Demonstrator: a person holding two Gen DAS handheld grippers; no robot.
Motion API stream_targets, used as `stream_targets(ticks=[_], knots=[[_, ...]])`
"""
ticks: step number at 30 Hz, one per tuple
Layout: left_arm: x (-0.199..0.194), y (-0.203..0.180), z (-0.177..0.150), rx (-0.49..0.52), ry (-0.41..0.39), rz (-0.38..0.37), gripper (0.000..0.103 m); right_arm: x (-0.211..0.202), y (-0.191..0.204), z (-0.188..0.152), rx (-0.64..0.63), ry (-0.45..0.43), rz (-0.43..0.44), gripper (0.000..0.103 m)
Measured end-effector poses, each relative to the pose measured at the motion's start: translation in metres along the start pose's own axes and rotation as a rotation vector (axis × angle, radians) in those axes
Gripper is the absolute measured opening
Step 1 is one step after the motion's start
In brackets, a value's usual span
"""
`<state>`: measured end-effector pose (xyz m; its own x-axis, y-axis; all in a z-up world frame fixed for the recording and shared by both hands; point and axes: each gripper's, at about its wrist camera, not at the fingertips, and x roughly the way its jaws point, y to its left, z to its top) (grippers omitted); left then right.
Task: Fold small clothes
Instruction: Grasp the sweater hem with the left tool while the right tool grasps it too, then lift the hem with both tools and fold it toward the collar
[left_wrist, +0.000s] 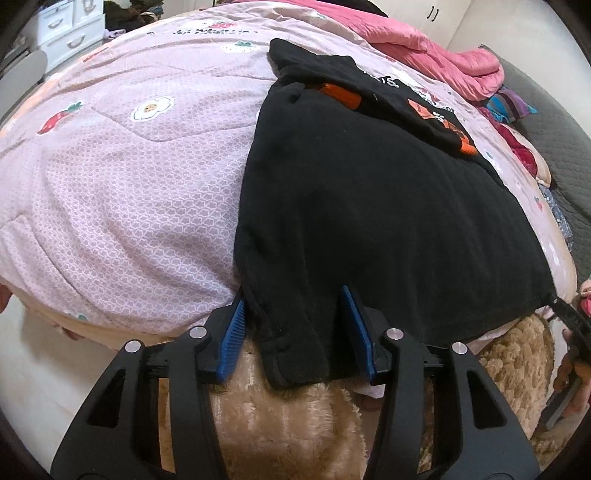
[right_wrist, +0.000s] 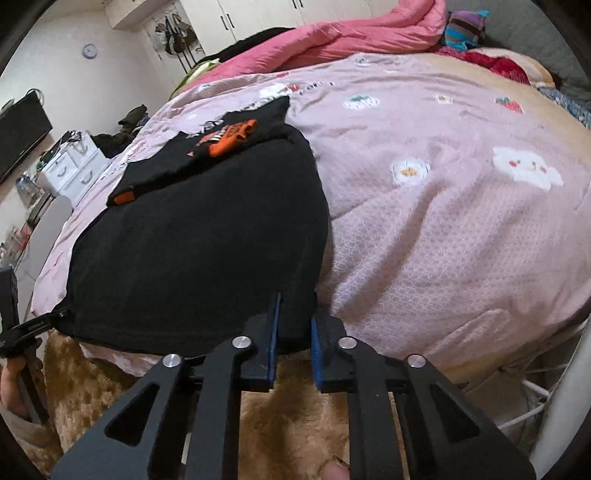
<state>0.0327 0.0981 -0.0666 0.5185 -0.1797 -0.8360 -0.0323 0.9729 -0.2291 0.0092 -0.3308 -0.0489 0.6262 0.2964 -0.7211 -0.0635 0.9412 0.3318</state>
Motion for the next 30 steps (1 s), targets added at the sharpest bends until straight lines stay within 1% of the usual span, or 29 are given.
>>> stream_targets(ticks=[3, 6, 8, 10, 12, 15, 17, 24, 28, 30], knots=[[0.0, 0.0, 0.0, 0.006, 0.0, -0.001, 0.033, -0.009, 0.001, 0.005, 0.012, -0.027, 0.031, 0.009], [-0.001, 0.0, 0.0, -0.001, -0.002, -0.01, 0.032, -0.021, 0.003, 0.009, 0.03, -0.062, 0.063, 0.009], [-0.002, 0.0, -0.001, 0.002, -0.004, -0.008, 0.029, -0.028, 0.005, 0.012, 0.03, -0.085, 0.061, 0.009], [-0.003, 0.001, -0.002, 0.0, -0.006, -0.012, 0.025, -0.031, 0.006, 0.015, 0.032, -0.102, 0.072, 0.009], [-0.004, 0.002, -0.003, -0.009, -0.007, -0.025, 0.014, -0.034, 0.007, 0.017, 0.035, -0.108, 0.078, 0.009], [-0.011, 0.002, -0.004, -0.011, -0.028, -0.042, 0.006, -0.037, 0.011, 0.018, 0.026, -0.123, 0.06, 0.009], [-0.018, 0.0, -0.005, 0.0, -0.05, -0.047, 0.005, -0.041, 0.013, 0.018, 0.014, -0.143, 0.052, 0.009], [-0.052, -0.002, 0.001, 0.004, -0.139, -0.097, 0.005, -0.048, 0.009, 0.018, 0.063, -0.172, 0.045, 0.009], [-0.063, -0.001, 0.008, -0.009, -0.173, -0.114, 0.005, -0.052, 0.005, 0.022, 0.105, -0.191, 0.081, 0.009], [-0.066, -0.001, 0.014, -0.015, -0.186, -0.111, 0.005, -0.053, 0.005, 0.024, 0.105, -0.202, 0.084, 0.009]])
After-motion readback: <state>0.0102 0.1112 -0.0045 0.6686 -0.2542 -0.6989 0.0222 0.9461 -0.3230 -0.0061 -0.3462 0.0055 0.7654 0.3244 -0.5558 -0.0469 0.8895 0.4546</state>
